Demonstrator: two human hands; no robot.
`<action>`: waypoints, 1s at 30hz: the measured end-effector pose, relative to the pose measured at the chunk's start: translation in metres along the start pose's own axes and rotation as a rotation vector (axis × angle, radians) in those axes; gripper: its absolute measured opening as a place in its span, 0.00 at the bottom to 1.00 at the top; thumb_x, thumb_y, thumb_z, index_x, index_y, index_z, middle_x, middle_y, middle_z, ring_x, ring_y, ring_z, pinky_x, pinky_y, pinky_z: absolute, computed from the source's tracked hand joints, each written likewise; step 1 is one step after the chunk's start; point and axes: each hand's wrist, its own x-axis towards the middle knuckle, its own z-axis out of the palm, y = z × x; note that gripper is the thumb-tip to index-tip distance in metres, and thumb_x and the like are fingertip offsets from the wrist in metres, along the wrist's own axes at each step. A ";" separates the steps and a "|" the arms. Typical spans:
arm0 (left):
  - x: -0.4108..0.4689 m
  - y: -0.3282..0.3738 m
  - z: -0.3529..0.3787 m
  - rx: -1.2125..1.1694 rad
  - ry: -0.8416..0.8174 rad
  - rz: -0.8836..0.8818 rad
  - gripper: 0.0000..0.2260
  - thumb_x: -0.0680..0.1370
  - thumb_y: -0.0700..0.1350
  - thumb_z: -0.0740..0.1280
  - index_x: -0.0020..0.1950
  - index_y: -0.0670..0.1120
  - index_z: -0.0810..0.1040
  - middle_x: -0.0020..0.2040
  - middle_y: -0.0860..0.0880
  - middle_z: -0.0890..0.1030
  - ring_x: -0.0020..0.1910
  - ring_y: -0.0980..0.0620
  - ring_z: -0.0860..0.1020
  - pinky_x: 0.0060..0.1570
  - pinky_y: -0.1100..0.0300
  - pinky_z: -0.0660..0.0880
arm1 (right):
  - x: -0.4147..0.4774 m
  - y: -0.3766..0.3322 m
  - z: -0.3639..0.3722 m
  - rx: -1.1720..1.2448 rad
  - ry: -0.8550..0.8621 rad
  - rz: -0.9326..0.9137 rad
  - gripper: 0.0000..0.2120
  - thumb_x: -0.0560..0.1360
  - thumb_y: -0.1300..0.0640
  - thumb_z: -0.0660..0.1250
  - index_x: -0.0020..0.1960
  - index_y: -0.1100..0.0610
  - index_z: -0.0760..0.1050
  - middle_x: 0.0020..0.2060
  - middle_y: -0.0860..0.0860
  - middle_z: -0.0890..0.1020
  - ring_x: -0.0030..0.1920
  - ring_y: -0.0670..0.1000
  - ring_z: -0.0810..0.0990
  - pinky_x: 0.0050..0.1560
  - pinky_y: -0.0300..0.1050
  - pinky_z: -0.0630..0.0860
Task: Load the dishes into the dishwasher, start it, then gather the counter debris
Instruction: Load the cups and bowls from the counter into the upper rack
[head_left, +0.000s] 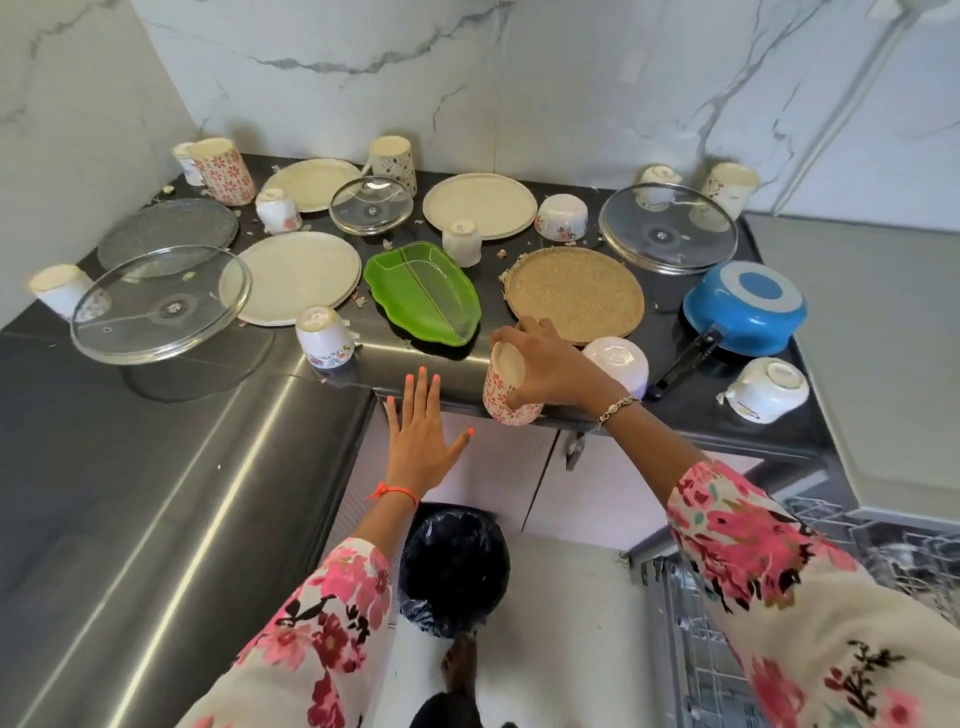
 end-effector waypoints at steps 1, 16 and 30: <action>-0.012 0.008 0.003 0.000 -0.005 0.010 0.43 0.69 0.68 0.43 0.76 0.44 0.45 0.77 0.47 0.44 0.74 0.51 0.37 0.70 0.49 0.34 | -0.015 0.001 0.002 0.021 0.006 0.004 0.39 0.62 0.53 0.77 0.68 0.54 0.64 0.59 0.56 0.68 0.61 0.57 0.64 0.56 0.50 0.69; -0.273 0.204 0.115 -0.109 -0.114 -0.019 0.42 0.69 0.68 0.45 0.76 0.42 0.51 0.77 0.45 0.51 0.75 0.49 0.43 0.70 0.48 0.35 | -0.325 0.073 0.104 0.048 -0.159 0.059 0.37 0.63 0.53 0.75 0.67 0.56 0.64 0.60 0.57 0.68 0.62 0.58 0.64 0.59 0.54 0.72; -0.434 0.324 0.168 -0.086 -0.345 0.162 0.41 0.69 0.66 0.41 0.76 0.43 0.49 0.77 0.46 0.47 0.76 0.48 0.42 0.71 0.49 0.35 | -0.558 0.126 0.161 0.155 -0.135 0.333 0.39 0.63 0.55 0.77 0.69 0.55 0.62 0.65 0.57 0.65 0.67 0.58 0.61 0.64 0.56 0.69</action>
